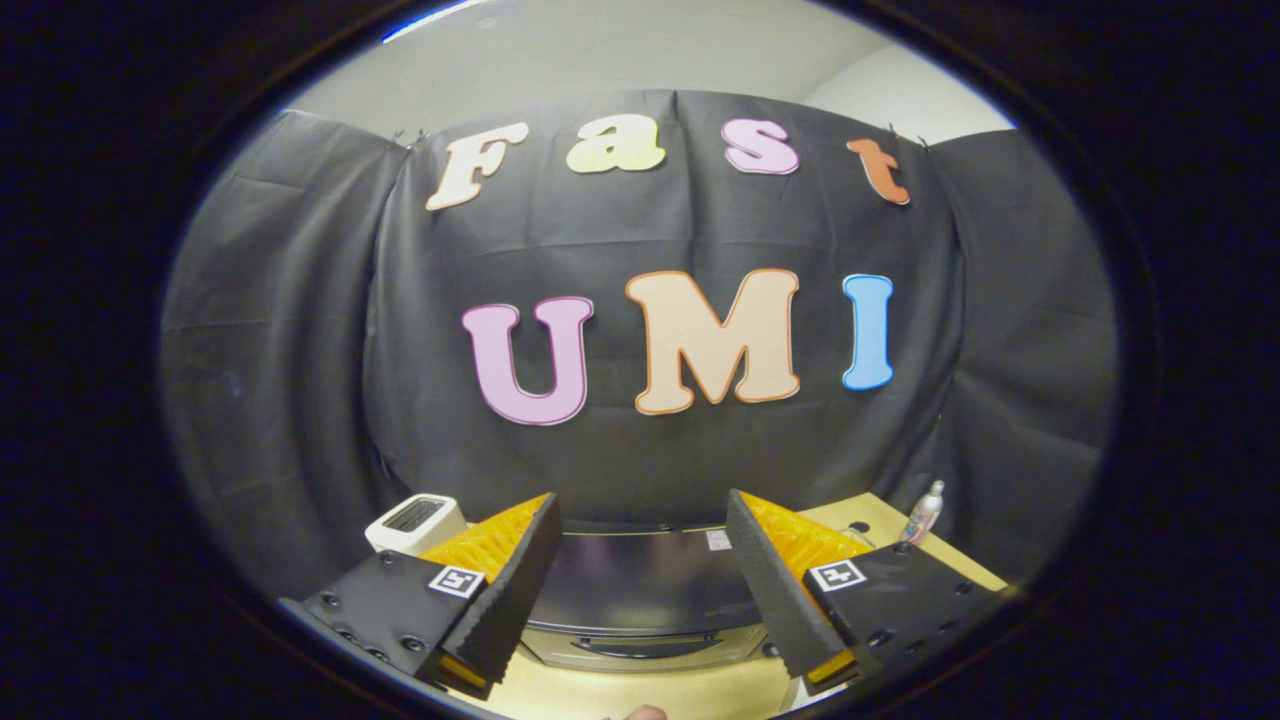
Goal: Open the toaster oven, put the food inside, and close the toaster oven door.
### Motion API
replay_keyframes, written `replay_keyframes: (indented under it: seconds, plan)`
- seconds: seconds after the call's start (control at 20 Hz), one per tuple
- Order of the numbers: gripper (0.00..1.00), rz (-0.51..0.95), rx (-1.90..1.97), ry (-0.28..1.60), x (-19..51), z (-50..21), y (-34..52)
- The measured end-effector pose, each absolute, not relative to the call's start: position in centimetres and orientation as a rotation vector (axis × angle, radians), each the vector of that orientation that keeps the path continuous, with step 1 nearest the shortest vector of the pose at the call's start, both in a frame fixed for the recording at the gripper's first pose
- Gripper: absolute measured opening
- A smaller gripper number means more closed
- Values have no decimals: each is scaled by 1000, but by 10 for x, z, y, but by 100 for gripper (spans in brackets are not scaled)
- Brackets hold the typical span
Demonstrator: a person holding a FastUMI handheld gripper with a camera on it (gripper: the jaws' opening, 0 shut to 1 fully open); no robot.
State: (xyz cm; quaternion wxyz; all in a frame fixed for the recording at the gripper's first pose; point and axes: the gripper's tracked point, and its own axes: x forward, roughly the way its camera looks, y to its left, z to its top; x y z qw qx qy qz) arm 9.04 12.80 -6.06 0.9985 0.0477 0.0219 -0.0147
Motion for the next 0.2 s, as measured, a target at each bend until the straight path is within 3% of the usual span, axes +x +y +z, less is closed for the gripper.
replay_keyframes:
  seconds: [0.2]
  plan:
    - [100, -7, 123, 2, 77, -48, 103]
